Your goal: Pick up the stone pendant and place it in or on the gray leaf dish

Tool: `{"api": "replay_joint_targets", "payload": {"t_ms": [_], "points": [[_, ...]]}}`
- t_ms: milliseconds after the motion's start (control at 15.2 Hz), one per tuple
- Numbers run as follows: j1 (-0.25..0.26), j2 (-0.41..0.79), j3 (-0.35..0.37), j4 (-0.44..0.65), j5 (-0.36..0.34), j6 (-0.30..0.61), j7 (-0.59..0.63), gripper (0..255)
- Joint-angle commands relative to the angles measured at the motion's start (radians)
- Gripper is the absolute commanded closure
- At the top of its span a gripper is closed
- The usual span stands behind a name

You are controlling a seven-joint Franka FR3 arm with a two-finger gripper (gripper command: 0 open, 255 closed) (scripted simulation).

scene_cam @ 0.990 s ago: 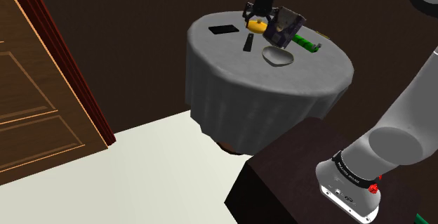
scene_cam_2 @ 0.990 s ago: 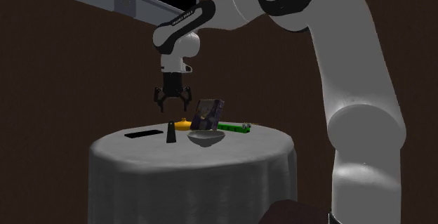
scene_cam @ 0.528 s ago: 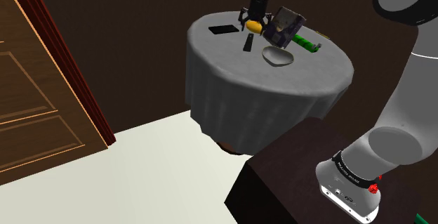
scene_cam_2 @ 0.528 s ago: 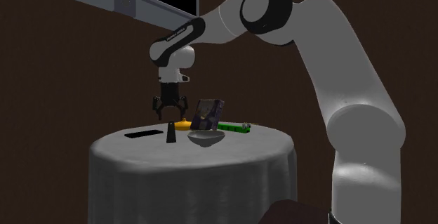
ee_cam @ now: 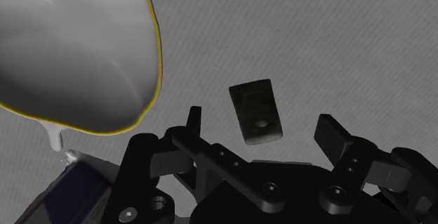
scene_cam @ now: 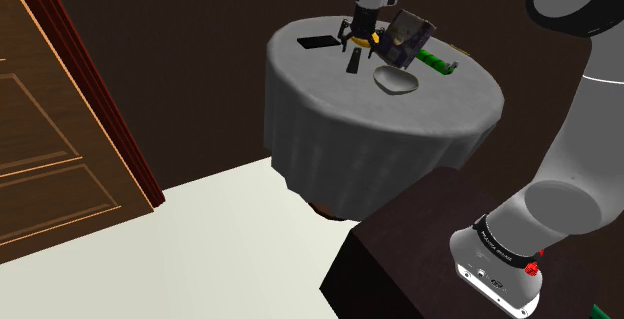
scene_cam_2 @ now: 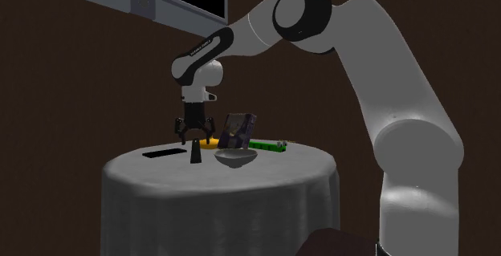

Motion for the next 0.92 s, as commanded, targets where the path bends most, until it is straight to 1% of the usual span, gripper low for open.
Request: {"api": "replay_joint_targets", "payload": {"t_ms": [0, 198, 264, 858], "points": [[0.000, 0.000, 0.000, -0.001, 0.000, 0.001, 0.000, 0], [0.000, 0.000, 0.000, -0.001, 0.000, 0.001, 0.000, 0], [0.000, 0.000, 0.000, -0.001, 0.000, 0.001, 0.000, 255], [0.000, 0.000, 0.000, -0.001, 0.000, 0.001, 0.000, 255]]}}
